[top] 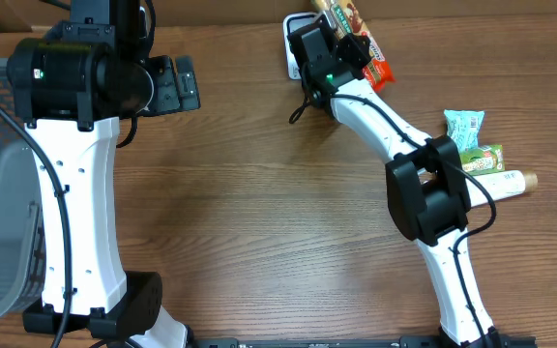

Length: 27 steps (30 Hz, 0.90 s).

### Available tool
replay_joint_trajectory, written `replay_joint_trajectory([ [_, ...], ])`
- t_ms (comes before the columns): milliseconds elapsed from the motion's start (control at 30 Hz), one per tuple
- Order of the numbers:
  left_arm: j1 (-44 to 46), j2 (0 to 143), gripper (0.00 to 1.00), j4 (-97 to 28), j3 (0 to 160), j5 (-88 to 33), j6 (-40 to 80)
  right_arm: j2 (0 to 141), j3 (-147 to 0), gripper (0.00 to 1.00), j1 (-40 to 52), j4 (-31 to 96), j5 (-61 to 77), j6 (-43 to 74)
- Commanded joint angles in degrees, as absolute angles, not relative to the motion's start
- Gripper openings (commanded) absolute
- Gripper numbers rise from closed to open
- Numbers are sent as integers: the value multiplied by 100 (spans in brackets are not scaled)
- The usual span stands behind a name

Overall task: Scan the item barcode
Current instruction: 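Hold the spaghetti pack against the scanner face with the right gripper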

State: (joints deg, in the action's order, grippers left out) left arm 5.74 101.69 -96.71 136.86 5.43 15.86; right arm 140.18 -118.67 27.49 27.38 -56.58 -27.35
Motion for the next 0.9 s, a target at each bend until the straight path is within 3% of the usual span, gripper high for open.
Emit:
replay_joint_trajectory([
  [0, 569, 10191, 100, -9679, 13697, 598, 1479, 13985, -11996, 4, 2829, 2613, -6257, -2749],
  [867, 569, 10191, 100, -9679, 13697, 598, 1479, 14171, -11996, 3, 3114, 2995, -6506, -2620],
])
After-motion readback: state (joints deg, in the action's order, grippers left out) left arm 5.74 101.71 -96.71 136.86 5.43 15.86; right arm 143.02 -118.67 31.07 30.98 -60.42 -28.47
